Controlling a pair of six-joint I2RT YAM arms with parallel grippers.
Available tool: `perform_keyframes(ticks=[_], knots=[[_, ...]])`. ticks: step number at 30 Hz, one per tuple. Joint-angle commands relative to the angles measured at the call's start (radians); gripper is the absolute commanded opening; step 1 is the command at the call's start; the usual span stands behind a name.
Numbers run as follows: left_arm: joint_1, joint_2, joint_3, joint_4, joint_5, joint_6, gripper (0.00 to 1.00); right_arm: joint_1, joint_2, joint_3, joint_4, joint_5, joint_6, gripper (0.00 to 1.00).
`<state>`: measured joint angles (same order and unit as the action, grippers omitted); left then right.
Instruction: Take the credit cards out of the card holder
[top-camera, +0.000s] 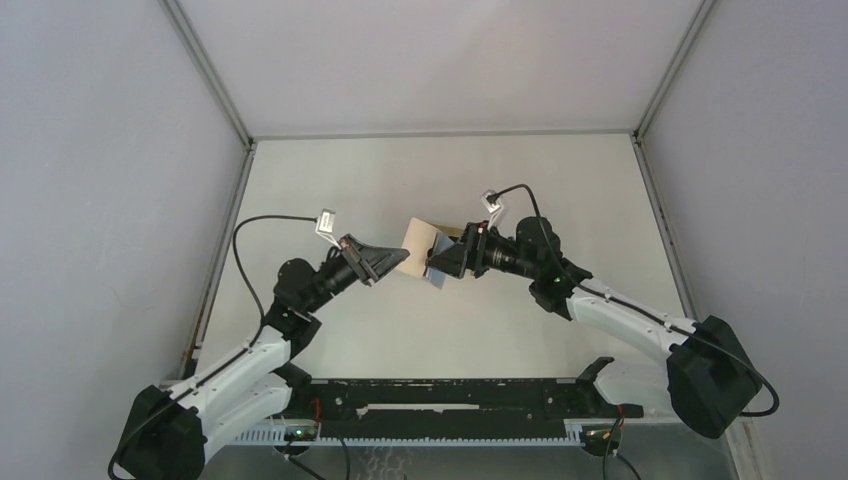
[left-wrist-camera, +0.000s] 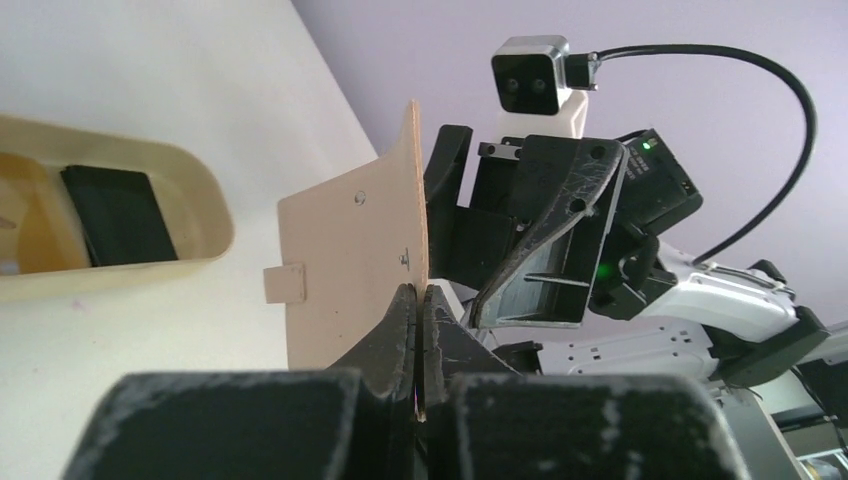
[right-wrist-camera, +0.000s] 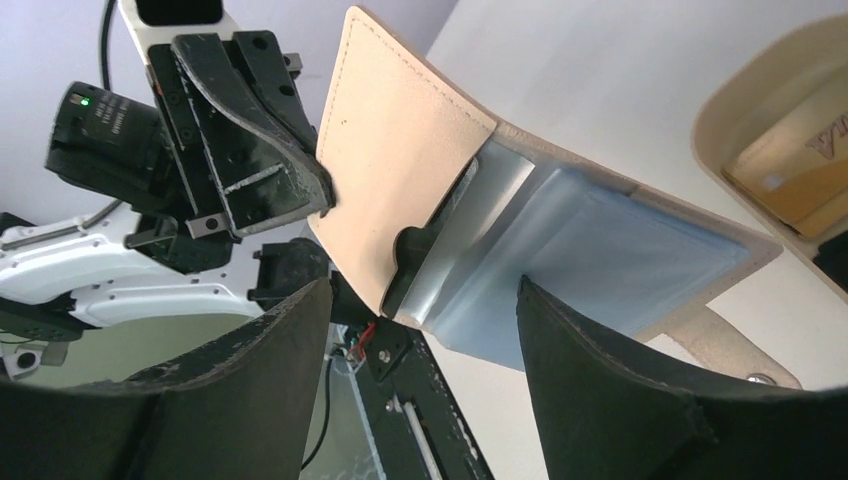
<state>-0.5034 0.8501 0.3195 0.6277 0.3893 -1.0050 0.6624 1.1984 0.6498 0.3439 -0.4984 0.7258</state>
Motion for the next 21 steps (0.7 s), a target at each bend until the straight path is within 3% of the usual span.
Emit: perform_keyframes(ticks=[1, 7, 16, 21], knots=[[0.005, -0.013, 0.011, 0.14, 0.049, -0.066, 0.0, -0.003, -0.033, 0.031, 0.108, 0.017, 0.031, 0.75], [0.005, -0.04, -0.008, 0.141, 0.051, -0.068, 0.0, 0.012, -0.048, 0.031, 0.147, 0.021, 0.053, 0.64], [0.005, -0.038, -0.026, 0.14, 0.044, -0.06, 0.0, 0.026, -0.087, 0.031, 0.151, 0.023, 0.064, 0.34], [0.005, -0.022, -0.02, 0.145, 0.049, -0.055, 0.0, 0.027, -0.093, 0.04, 0.124, 0.028, 0.058, 0.39]])
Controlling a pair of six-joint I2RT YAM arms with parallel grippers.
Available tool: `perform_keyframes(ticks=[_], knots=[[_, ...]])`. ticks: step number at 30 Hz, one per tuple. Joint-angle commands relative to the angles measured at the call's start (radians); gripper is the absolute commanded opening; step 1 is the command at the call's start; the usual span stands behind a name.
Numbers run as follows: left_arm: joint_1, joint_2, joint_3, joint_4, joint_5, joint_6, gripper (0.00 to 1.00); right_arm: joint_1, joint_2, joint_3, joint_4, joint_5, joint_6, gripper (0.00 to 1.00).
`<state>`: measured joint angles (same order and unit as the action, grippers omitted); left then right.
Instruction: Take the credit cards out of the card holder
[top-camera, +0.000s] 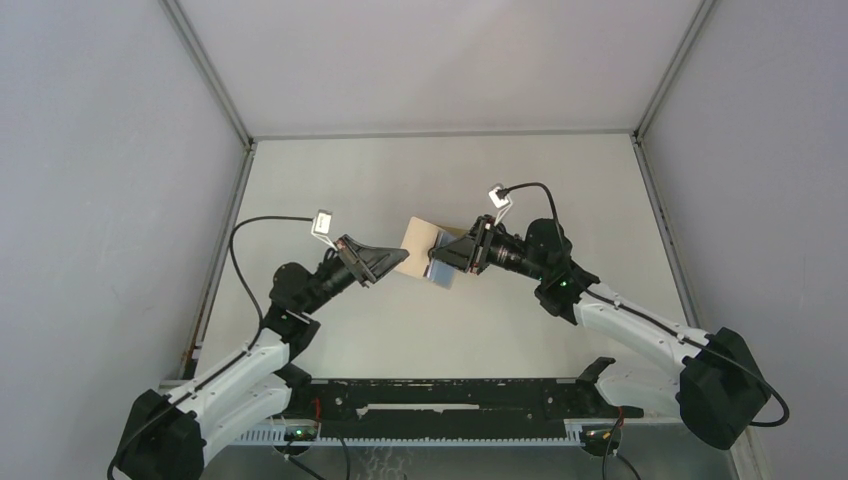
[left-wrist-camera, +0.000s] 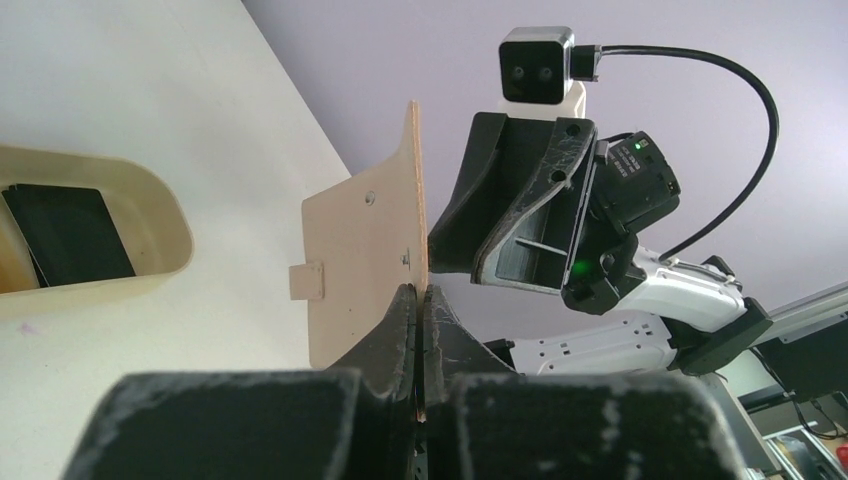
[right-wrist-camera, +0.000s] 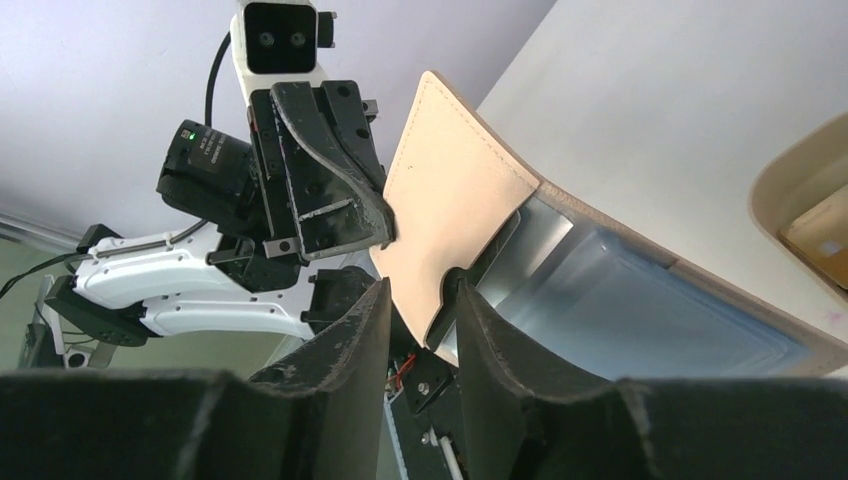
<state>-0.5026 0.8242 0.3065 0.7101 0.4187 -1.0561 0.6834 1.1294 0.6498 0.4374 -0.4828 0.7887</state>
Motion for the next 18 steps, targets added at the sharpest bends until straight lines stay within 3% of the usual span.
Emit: perform_keyframes(ticks=[1, 18], knots=[[0.003, 0.006, -0.006, 0.066, 0.023, -0.004, 0.0, 0.007, -0.027, 0.04, 0.025, 0.016, -0.008, 0.39], [0.004, 0.026, 0.005, 0.092, 0.026, -0.013, 0.0, -0.006, -0.008, 0.047, -0.015, 0.027, -0.015, 0.39]])
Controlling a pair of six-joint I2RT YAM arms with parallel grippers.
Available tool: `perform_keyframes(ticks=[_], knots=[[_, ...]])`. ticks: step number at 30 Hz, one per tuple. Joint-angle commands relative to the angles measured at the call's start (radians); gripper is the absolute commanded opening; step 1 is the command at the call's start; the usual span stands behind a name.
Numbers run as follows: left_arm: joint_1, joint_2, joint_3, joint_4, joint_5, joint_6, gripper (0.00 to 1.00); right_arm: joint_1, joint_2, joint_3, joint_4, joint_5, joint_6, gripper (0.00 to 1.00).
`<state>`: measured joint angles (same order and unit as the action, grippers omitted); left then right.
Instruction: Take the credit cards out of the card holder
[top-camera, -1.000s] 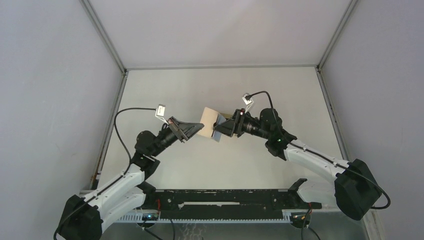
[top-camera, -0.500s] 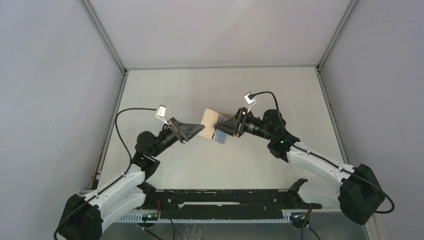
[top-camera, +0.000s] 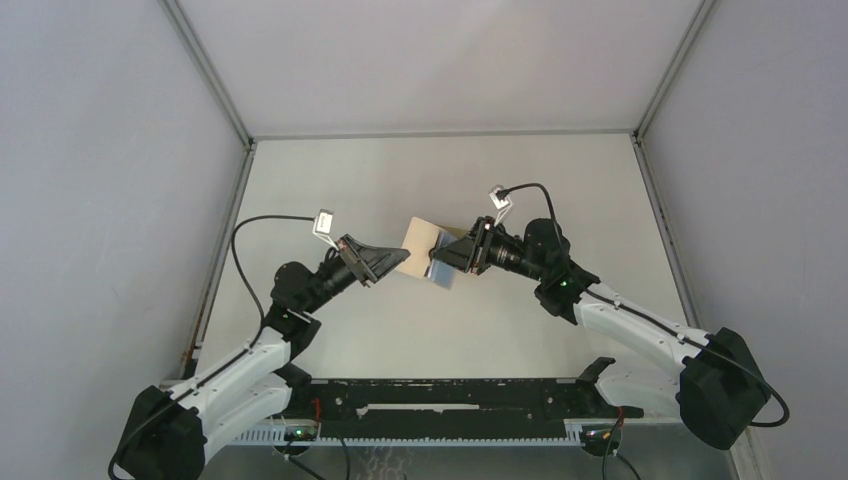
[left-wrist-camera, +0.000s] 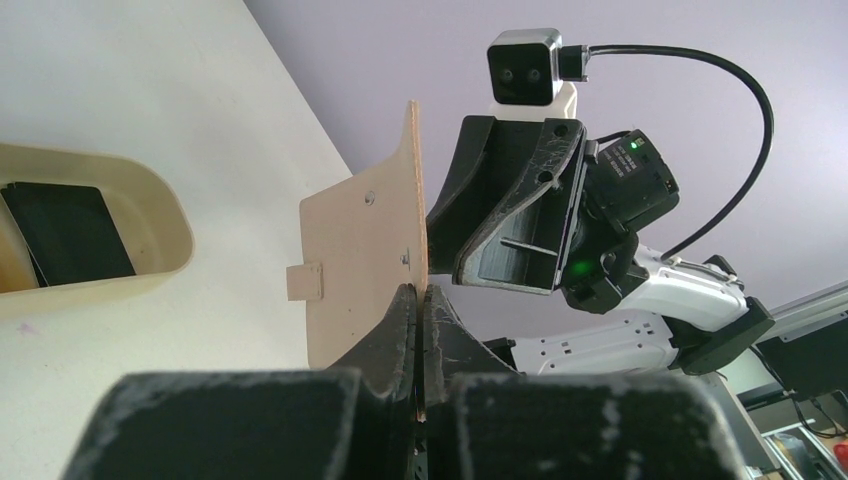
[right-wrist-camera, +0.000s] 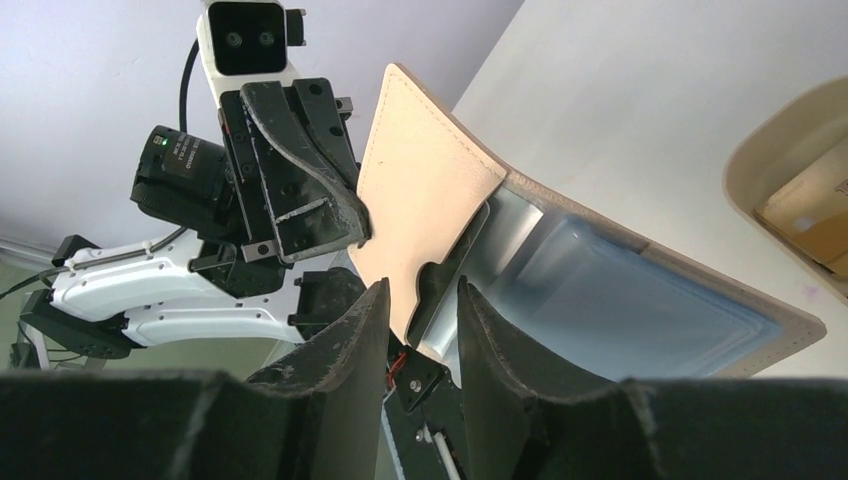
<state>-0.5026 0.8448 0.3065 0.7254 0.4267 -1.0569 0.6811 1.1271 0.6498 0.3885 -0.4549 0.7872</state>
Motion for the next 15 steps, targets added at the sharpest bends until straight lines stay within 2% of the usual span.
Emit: perform_keyframes(ticks=[1, 9, 15], knots=[[0.004, 0.011, 0.004, 0.088, 0.019, -0.017, 0.0, -0.006, -0.005, 0.047, 0.044, -0.005, -0.011, 0.39], [0.003, 0.043, -0.012, 0.151, 0.023, -0.047, 0.0, 0.001, 0.031, 0.067, 0.096, -0.037, 0.021, 0.33], [0.004, 0.034, -0.015, 0.154, 0.017, -0.046, 0.0, 0.007, 0.033, 0.07, 0.063, -0.024, 0.02, 0.37]])
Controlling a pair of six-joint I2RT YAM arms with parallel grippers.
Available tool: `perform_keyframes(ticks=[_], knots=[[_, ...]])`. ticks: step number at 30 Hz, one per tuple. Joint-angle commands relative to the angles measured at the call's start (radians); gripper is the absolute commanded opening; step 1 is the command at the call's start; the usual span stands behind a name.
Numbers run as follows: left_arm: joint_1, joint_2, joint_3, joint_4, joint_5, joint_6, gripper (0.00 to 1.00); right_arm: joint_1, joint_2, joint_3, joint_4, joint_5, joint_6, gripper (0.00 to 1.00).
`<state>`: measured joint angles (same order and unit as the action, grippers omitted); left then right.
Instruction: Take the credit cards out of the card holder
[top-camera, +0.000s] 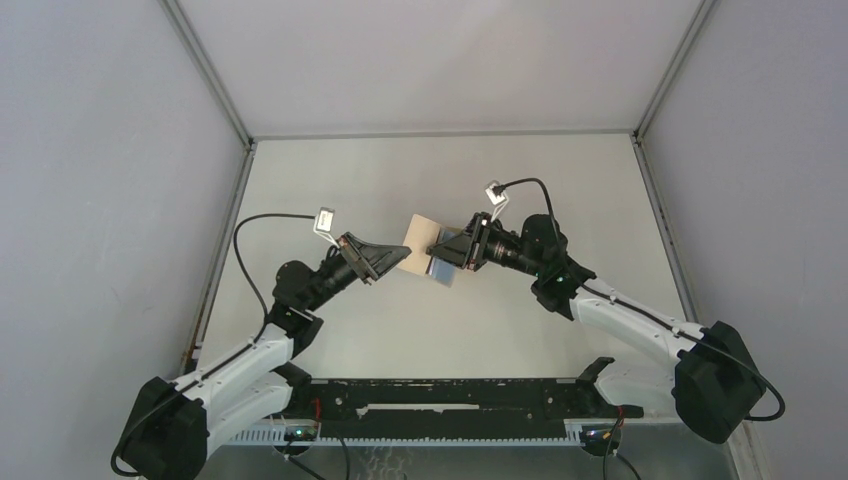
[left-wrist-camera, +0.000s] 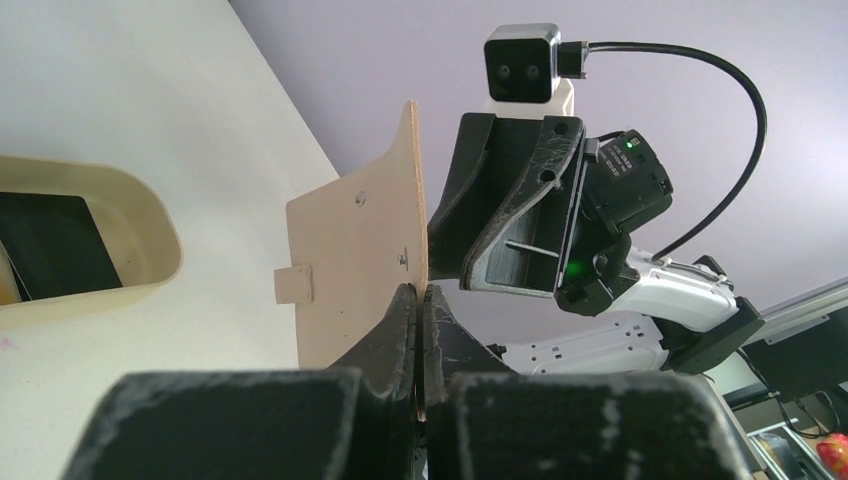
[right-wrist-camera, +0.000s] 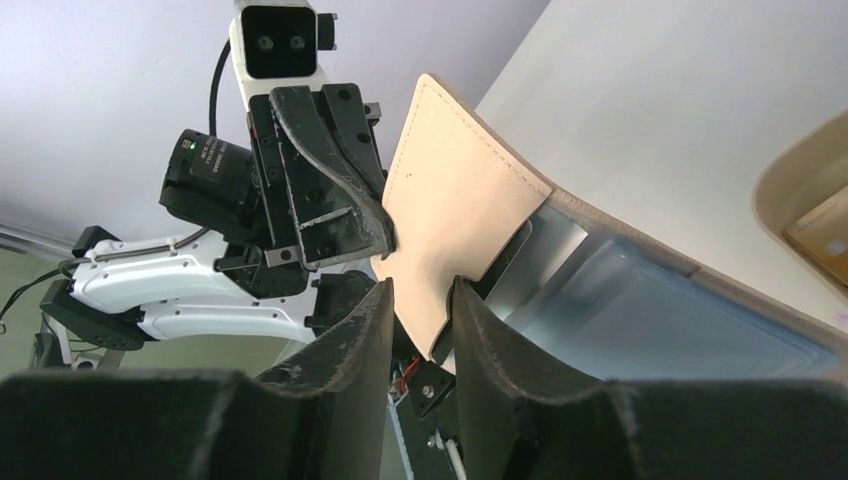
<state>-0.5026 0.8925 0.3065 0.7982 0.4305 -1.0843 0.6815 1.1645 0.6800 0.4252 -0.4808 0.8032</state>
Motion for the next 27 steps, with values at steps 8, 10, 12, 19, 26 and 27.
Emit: perform_keyframes(ticks=[8, 10, 12, 19, 26, 27], knots=[[0.004, -0.015, -0.017, 0.081, 0.006, -0.017, 0.0, -0.002, -0.043, 0.039, -0.066, 0.055, -0.039, 0.46], [0.004, -0.014, -0.014, 0.081, 0.007, -0.015, 0.0, -0.002, -0.037, 0.039, -0.068, 0.06, -0.04, 0.46], [0.004, -0.013, -0.01, 0.082, 0.008, -0.017, 0.0, -0.001, -0.025, 0.039, -0.061, 0.063, -0.037, 0.46], [0.004, -0.014, -0.011, 0.083, 0.007, -0.019, 0.0, 0.0, 0.014, 0.039, -0.013, 0.058, -0.012, 0.46], [0.003, 0.006, -0.021, 0.111, 0.005, -0.028, 0.0, 0.001, 0.018, 0.039, 0.034, 0.024, -0.002, 0.44], [0.004, 0.009, -0.021, 0.114, 0.006, -0.028, 0.0, 0.001, 0.019, 0.039, 0.041, 0.017, -0.002, 0.43]])
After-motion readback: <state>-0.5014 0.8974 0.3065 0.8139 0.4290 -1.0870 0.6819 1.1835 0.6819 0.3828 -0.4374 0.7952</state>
